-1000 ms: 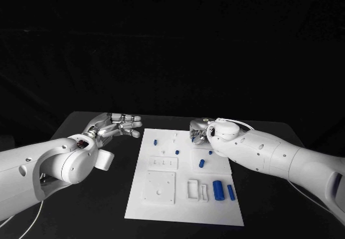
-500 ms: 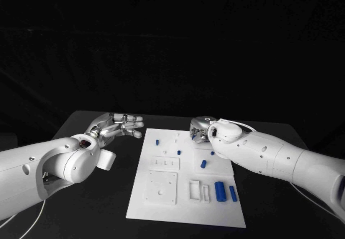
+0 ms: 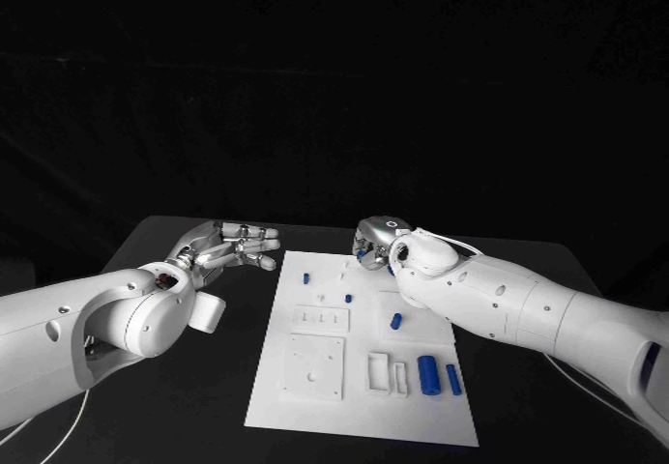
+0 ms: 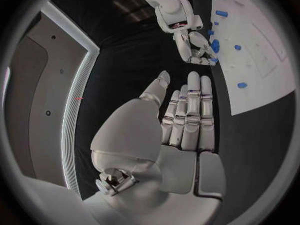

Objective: Assemble the parts on the task board

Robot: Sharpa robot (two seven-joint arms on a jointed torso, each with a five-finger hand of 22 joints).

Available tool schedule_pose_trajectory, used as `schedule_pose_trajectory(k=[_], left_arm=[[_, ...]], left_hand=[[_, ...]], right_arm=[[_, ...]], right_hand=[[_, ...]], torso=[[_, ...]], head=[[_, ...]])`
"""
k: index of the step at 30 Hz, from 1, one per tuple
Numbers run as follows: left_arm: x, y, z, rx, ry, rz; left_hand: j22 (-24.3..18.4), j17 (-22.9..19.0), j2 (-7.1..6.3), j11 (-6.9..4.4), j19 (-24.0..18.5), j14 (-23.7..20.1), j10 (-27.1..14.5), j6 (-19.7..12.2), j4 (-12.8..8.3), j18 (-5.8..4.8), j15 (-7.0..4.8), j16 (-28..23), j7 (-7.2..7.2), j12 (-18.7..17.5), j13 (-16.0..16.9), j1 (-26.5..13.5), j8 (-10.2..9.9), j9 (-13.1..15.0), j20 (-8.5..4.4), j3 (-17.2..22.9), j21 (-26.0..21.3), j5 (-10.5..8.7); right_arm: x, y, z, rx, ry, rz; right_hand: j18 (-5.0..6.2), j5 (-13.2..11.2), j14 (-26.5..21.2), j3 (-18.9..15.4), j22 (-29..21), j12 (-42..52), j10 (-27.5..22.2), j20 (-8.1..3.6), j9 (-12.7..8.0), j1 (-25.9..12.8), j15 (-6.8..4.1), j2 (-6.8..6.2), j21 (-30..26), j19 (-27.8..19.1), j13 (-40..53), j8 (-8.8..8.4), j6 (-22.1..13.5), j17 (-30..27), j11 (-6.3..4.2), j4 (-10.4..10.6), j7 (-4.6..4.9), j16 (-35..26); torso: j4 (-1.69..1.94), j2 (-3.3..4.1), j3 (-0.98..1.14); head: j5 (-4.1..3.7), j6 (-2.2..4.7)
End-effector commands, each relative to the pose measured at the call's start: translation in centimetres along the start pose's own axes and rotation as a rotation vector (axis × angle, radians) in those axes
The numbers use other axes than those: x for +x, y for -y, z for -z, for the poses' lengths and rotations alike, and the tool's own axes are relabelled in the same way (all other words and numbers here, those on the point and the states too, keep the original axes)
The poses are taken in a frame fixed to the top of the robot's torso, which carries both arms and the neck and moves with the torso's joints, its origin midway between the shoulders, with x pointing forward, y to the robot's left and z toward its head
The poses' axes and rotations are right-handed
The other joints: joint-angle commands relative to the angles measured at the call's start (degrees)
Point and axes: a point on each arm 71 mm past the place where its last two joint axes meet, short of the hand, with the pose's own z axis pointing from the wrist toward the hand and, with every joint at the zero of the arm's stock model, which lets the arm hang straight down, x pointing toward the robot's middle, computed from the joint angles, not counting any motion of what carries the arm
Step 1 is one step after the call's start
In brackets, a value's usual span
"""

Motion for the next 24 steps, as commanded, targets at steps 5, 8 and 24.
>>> schedule_pose_trajectory(k=[5, 8, 24], left_arm=[[0.5, 0.2, -0.2, 0.008, -0.025, 0.001], [0.7, 0.2, -0.3, 0.008, -0.029, 0.002], [0.8, 0.8, -0.3, 0.016, -0.036, -0.005]], left_hand=[[-0.1, -0.2, 0.22, -0.02, -0.2, -0.5, -0.7, -0.3, 0.0, -0.08, 0.17, 0.3, 0.12, -0.2, 0.1, 0.3, -0.3, 0.0, 0.12, -0.5, 0.2, -0.16], [-0.1, -0.2, 0.22, -0.02, -0.2, -0.5, -0.7, -0.3, 0.0, -0.08, 0.17, 0.3, 0.12, -0.2, 0.1, 0.3, -0.3, 0.0, 0.12, -0.5, 0.2, -0.16], [-0.2, -0.2, 0.27, 0.01, -0.2, -0.5, -0.8, -0.3, 0.0, -0.06, 0.18, 0.3, 0.13, -0.2, 0.1, 0.4, -0.3, 0.0, 0.14, -0.6, 0.3, -0.19]], right_arm=[[-0.1, -0.7, -0.6, 0.012, 0.046, 0.024], [0.0, -1.0, -0.8, 0.010, 0.040, 0.031], [0.4, -1.6, -1.1, -0.001, 0.029, 0.041]], right_hand=[[1.00, -0.2, 0.1, -0.3, 0.3, 0.2, 1.9, 0.11, 0.0, 0.3, -0.36, 0.13, -0.4, 0.4, 0.2, 0.03, 0.3, -0.1, -1.74, 0.0, -0.02, -0.3], [0.96, -0.2, 0.1, -0.4, 1.1, 0.2, 1.9, 0.12, -0.1, 0.3, -0.34, 0.16, -1.0, 0.6, 0.2, 0.02, 0.3, -0.3, -1.74, -0.1, -0.03, -0.3], [0.97, -0.1, 0.1, -0.3, 1.7, 0.2, 1.9, 0.13, -0.1, 0.3, -0.33, 0.19, -1.5, 0.8, 0.2, 0.00, 0.2, -0.4, -1.72, -0.2, -0.01, -0.2]], torso=[[0.11, 0.13, 0.00], [0.22, 0.12, 0.03], [1.30, 0.40, -0.60]], head=[[-0.32, 0.49], [-0.28, 0.49], [-0.58, 0.44]])
